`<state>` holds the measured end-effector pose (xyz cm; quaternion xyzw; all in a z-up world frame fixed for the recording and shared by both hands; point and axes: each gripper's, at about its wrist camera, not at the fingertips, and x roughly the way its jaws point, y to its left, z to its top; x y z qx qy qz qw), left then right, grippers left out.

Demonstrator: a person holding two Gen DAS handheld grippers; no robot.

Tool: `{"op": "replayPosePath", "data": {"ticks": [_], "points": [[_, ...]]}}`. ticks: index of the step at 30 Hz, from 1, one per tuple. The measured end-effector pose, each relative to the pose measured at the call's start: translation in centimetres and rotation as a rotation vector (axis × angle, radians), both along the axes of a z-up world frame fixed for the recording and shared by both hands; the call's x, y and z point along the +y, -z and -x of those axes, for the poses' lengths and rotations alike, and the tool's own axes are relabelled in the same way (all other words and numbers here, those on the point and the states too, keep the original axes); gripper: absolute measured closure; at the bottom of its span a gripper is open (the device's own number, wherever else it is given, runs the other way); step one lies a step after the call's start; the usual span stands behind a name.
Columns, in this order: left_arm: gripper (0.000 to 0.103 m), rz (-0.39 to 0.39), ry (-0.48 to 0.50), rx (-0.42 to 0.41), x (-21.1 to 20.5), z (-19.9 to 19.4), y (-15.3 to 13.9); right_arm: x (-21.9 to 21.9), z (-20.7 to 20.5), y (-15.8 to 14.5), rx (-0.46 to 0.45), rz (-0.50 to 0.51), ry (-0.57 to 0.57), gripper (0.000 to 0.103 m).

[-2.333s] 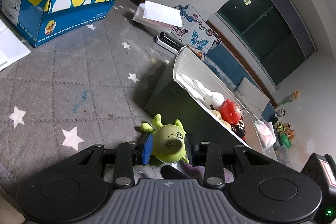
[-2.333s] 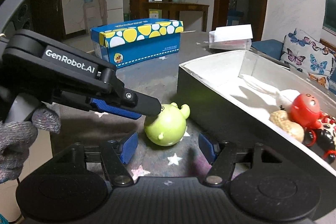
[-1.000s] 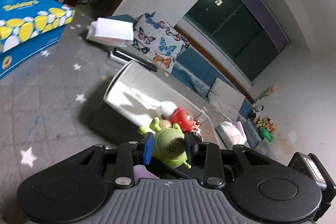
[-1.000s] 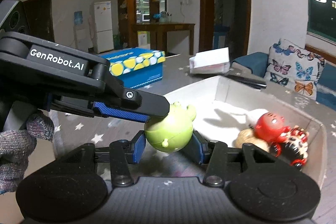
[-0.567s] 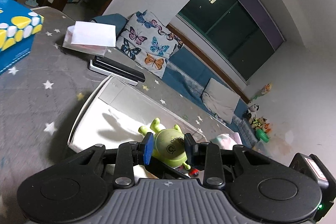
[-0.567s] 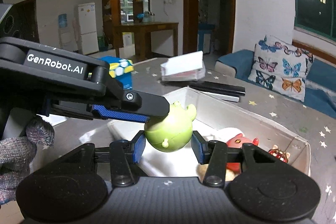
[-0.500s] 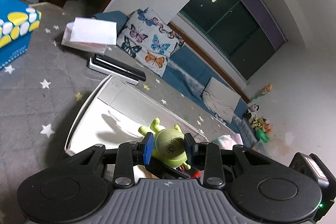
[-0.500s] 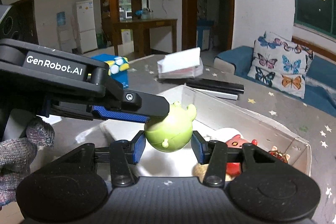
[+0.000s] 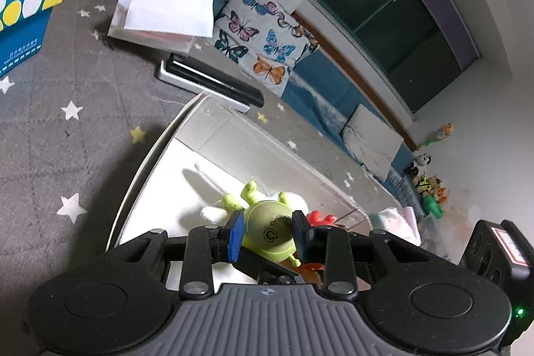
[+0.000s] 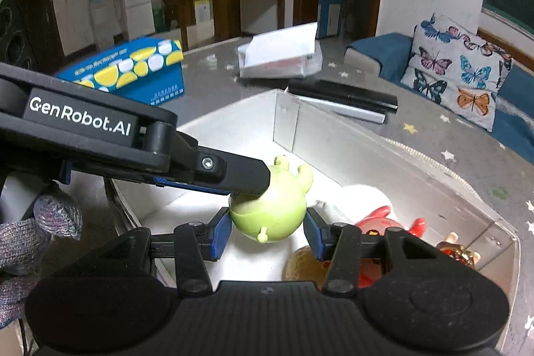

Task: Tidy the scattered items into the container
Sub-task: 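Lower the green toy into the white box and open the right tool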

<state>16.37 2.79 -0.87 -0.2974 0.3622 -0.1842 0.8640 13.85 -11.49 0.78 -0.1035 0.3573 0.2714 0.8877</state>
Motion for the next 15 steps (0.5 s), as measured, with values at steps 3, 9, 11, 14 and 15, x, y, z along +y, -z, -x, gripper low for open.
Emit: {"op": "replayPosePath", "data": {"ticks": [3, 9, 11, 14, 15], "points": [[0.07, -0.009, 0.002, 0.002, -0.07, -0.11, 0.17, 0.42, -0.32, 0.21, 0.014, 0.031, -0.007, 0.055], [0.07, -0.023, 0.003, 0.002, -0.27, -0.03, 0.16, 0.62, -0.51, 0.17, 0.034, 0.051, -0.013, 0.055], [0.07, -0.023, 0.004, 0.006, -0.27, -0.13, 0.15, 0.6, -0.56, 0.16, 0.035, 0.051, -0.012, 0.055], [0.07, -0.03, 0.007, 0.011, -0.32, -0.18, 0.08, 0.51, -0.59, 0.12, 0.038, 0.049, -0.009, 0.055], [0.07, -0.034, 0.008, 0.012, -0.33, -0.22, 0.08, 0.49, -0.61, 0.12, 0.039, 0.048, -0.01, 0.054]]}}
